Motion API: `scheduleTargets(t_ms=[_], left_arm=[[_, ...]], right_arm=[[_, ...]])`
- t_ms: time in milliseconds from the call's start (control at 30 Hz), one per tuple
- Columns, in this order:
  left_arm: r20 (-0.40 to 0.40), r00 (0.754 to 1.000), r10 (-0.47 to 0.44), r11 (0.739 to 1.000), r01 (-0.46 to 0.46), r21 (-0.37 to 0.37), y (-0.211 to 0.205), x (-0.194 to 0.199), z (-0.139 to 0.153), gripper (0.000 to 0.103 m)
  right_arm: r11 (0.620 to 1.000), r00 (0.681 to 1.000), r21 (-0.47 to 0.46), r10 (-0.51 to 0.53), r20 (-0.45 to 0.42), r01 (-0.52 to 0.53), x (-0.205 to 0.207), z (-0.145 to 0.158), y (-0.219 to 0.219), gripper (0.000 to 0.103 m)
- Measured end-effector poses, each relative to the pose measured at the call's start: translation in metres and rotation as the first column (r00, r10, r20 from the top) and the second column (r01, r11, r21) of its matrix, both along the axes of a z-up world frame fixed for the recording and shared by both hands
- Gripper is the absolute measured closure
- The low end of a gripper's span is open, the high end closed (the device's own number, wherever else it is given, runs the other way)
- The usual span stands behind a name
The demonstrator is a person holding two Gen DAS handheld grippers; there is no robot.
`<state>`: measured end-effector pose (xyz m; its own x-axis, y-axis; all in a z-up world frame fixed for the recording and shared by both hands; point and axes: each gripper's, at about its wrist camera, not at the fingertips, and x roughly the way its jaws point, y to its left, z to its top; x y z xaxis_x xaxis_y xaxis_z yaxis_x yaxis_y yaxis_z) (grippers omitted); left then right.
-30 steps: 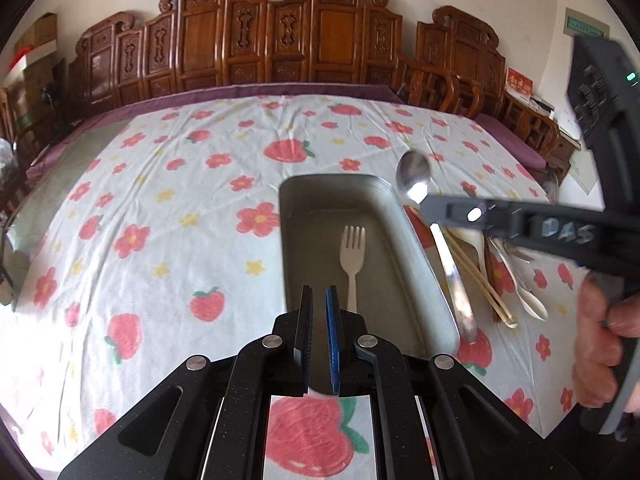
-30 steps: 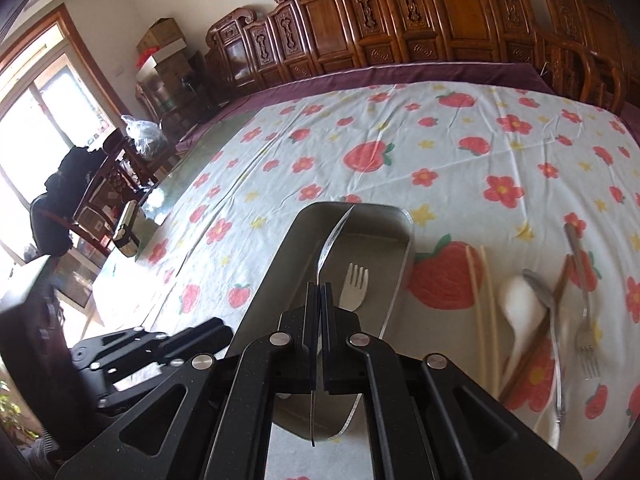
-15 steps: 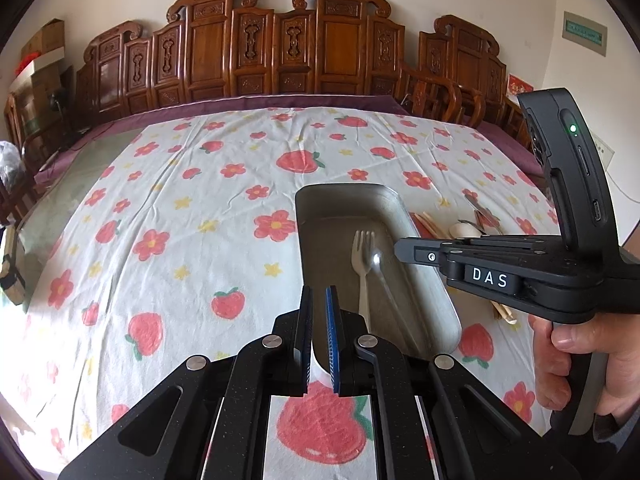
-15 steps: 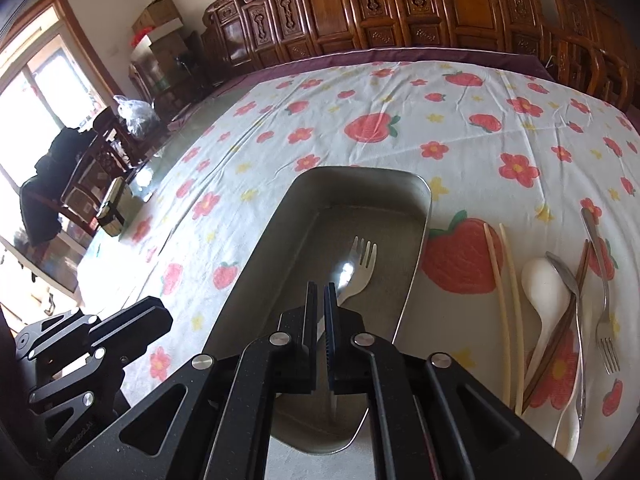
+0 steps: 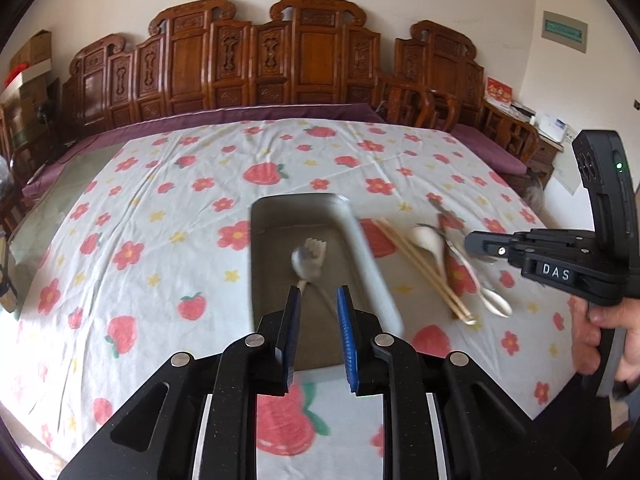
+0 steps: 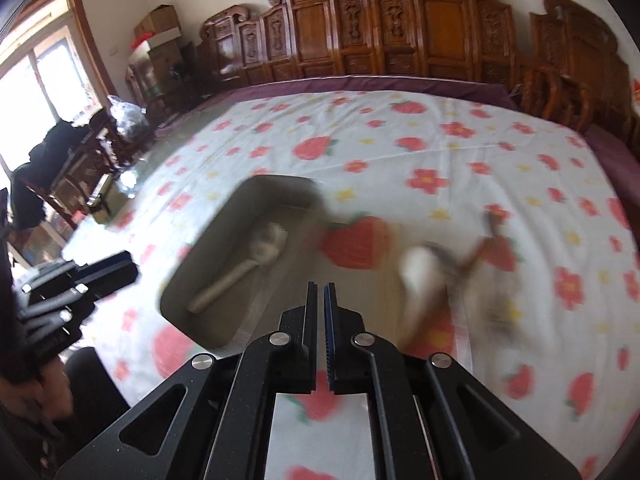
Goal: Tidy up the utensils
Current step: 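Lower the metal spoon into the tray and open the right tool, then grasp another metal spoon with the right tool and lift it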
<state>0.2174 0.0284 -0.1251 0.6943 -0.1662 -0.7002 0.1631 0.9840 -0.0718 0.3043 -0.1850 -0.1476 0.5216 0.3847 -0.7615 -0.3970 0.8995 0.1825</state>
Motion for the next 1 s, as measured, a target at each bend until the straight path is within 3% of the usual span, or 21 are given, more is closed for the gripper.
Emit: scheduleTargets(t_ms=[233,367,433,600,1000], left_arm=[[0.008,0.998,-0.058,0.998,0.058,-0.023,-0.037,-0.007,0.004,0.066],[0.002,0.996,-0.087,0.996,0.087,-0.019,-0.054,-0.012,0.001,0.060],[0.000,0.995,-0.099,0.995,0.099,-0.014,-0.060,-0.014,-0.002,0.057],[-0.022,0.991,-0.130,0.992,0.130,-0.002,-0.076,-0.018,-0.012,0.057],[-0.050,0.985,-0.165,0.986,0.167,0.021,-0.094,-0.027,-0.025,0.057]], right_arm=[[0.997,0.998,-0.050,-0.063,-0.006,0.062,0.001,-0.004,-0.056,0.097],[0.997,0.997,-0.038,-0.072,-0.024,0.071,-0.006,-0.017,-0.067,0.083],[0.997,0.996,-0.036,-0.073,-0.045,0.072,-0.009,-0.028,-0.068,0.082],[0.993,0.994,-0.085,-0.085,-0.069,0.079,-0.012,-0.053,-0.067,0.082],[0.976,0.984,-0.202,-0.110,-0.139,0.080,0.032,-0.093,-0.053,0.082]])
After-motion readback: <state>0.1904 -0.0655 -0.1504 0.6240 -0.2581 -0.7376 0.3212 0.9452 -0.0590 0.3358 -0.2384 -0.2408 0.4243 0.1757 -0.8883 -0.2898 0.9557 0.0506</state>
